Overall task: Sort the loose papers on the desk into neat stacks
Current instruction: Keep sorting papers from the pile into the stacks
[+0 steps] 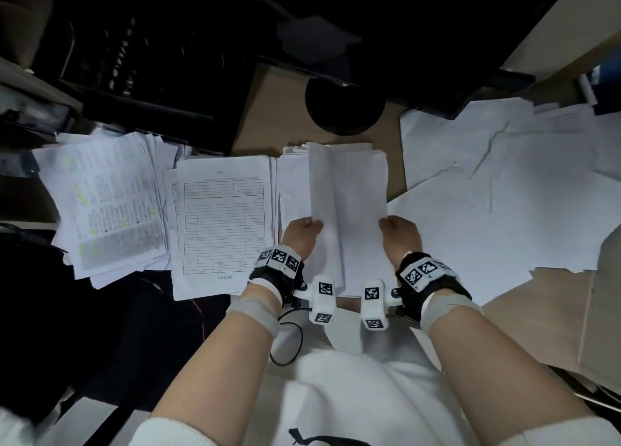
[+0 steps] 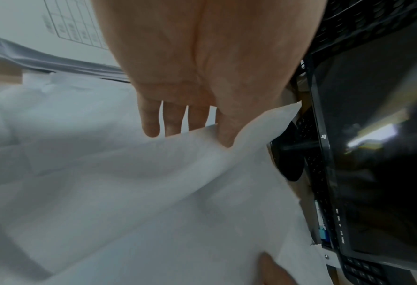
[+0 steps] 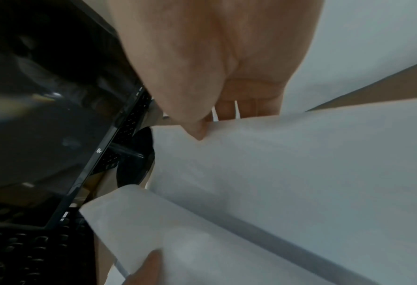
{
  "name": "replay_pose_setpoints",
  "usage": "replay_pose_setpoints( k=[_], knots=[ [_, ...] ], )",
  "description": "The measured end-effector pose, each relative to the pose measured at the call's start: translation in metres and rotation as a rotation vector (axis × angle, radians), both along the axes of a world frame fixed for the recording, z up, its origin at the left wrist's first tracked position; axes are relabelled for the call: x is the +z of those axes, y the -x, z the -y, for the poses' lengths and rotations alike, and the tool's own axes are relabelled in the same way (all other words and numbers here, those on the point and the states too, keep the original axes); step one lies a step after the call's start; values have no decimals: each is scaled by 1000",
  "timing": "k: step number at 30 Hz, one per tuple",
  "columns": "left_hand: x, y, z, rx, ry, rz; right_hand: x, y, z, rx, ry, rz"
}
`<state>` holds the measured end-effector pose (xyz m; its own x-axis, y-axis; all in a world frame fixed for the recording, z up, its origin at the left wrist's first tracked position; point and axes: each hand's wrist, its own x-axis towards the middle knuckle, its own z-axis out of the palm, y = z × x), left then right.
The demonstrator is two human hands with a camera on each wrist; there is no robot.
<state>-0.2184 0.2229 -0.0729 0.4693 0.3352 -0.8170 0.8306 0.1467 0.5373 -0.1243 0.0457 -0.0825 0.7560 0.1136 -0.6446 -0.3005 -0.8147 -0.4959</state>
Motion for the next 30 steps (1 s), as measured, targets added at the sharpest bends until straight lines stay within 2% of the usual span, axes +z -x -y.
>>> replay_pose_setpoints(
  k=[4,9,11,13,16,19,22,26,28,30],
  knots=[
    [10,3,4,32,36,68,-8,-2,5,-14,33,-9],
    [22,6,14,37,36,95,-16,1,-13,-22,-94,-186],
    [26,4,19,69,19,85,-19,-2,-11,-119,-182,-235],
    [26,2,24,88,-1,68,-11,-5,-4,-175,-191,-229],
    [21,-1,30,74,-16,33,-7,-5,3,-29,-153,-293],
    [18,-12,38,47,2,56,2,-6,7,-51,-197,-351],
    [19,-40,55,30,121,72,18,-20,33,-144,-188,-257],
    [22,-72,101,-9,337,-102,30,-46,96,-306,-113,-173],
    [18,-79,128,-45,355,-157,30,-58,126,-349,-89,-166],
    [-6,-86,149,-63,285,-193,26,-71,153,-382,-69,-179]
  ],
)
